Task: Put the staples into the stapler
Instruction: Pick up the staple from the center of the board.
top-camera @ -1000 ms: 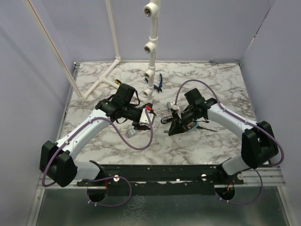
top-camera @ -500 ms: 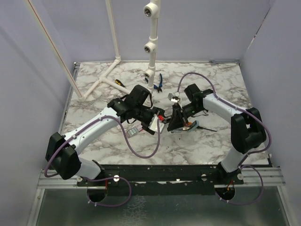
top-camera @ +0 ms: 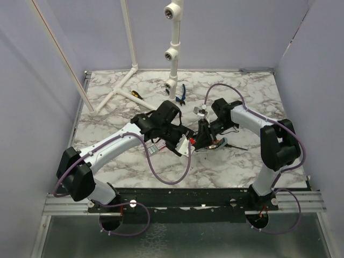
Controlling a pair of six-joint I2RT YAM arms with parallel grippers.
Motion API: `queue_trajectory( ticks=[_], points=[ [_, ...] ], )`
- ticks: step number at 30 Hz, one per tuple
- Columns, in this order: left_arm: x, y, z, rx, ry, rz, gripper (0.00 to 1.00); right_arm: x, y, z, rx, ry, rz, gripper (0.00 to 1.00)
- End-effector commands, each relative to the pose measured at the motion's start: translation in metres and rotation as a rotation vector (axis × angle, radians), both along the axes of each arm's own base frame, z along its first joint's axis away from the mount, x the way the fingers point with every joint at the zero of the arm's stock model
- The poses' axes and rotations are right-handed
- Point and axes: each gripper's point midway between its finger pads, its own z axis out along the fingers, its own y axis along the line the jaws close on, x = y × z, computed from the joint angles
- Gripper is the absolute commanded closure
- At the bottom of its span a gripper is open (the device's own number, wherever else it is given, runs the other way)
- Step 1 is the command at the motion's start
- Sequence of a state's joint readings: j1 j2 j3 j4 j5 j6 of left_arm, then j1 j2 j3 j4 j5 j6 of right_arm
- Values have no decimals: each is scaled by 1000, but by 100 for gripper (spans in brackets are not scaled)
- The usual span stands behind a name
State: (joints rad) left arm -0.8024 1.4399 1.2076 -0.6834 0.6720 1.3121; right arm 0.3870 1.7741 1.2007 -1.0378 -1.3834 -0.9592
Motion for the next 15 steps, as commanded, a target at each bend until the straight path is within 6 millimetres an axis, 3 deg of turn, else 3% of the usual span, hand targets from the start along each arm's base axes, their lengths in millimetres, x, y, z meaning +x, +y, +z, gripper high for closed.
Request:
queue_trajectory(
  ticks=[1, 7, 15],
  points=[
    [12, -7, 8, 17, -68, 12, 43, 1, 3, 6, 33, 27, 1, 90],
    [13, -14, 9, 35, -88, 21, 54, 1, 3, 6, 31, 30, 1, 90],
    [6, -16, 1, 67, -102, 9, 53, 1, 3, 5, 30, 32, 2, 90]
  ],
)
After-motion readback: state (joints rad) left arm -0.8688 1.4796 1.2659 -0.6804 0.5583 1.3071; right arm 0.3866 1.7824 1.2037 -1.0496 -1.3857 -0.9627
